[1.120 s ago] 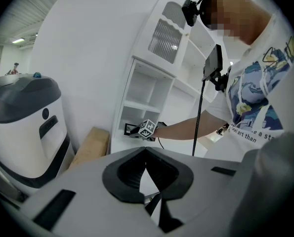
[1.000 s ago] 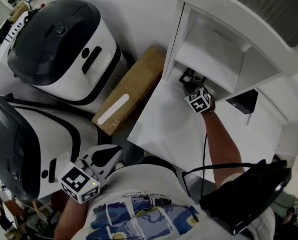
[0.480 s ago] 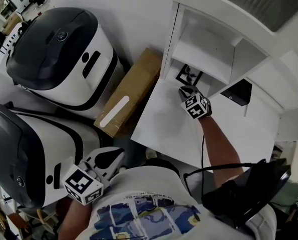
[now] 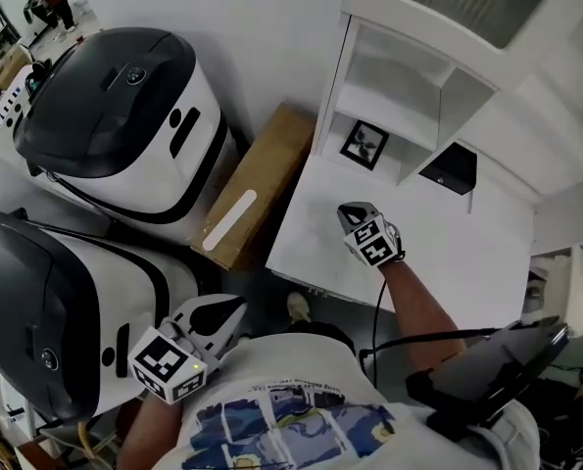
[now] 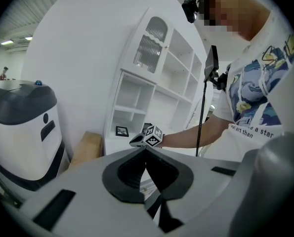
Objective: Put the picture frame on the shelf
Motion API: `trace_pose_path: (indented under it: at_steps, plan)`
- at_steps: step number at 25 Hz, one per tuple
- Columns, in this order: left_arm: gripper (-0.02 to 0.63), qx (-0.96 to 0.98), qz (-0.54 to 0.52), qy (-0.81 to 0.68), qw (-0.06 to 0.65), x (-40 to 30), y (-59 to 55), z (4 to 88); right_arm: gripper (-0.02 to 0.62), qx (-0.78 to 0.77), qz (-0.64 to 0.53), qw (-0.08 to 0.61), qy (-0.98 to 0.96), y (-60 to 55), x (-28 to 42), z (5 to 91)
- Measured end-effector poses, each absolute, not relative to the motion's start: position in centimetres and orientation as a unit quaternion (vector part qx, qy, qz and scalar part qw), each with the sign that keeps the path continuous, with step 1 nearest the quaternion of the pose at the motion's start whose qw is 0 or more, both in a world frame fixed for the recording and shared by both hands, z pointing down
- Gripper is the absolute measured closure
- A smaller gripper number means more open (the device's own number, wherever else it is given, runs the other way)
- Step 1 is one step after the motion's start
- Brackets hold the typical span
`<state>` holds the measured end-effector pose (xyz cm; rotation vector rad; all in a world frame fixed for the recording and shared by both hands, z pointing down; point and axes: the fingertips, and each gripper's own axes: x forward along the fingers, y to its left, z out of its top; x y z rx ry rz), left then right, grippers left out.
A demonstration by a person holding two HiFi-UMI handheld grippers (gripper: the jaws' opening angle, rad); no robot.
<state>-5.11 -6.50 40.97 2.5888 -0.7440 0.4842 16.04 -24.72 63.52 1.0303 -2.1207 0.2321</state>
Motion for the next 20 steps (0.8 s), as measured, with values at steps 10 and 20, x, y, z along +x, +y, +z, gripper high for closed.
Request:
trace_pose_path:
  at_steps: [10,20]
  plan:
    - [0.594,0.942,0.159,-0.234,0.182,-7.8,-1.9,40.0,0.571,0.417,0.089,0.350,-0.834,-15.6,11.0,59.2]
    - [0.594,0.952,0.151,-0.203,0.173,-10.6,2.9,39.6,0.571,0.434,0.095,0.319,-0.837,-6.2,5.9,54.9]
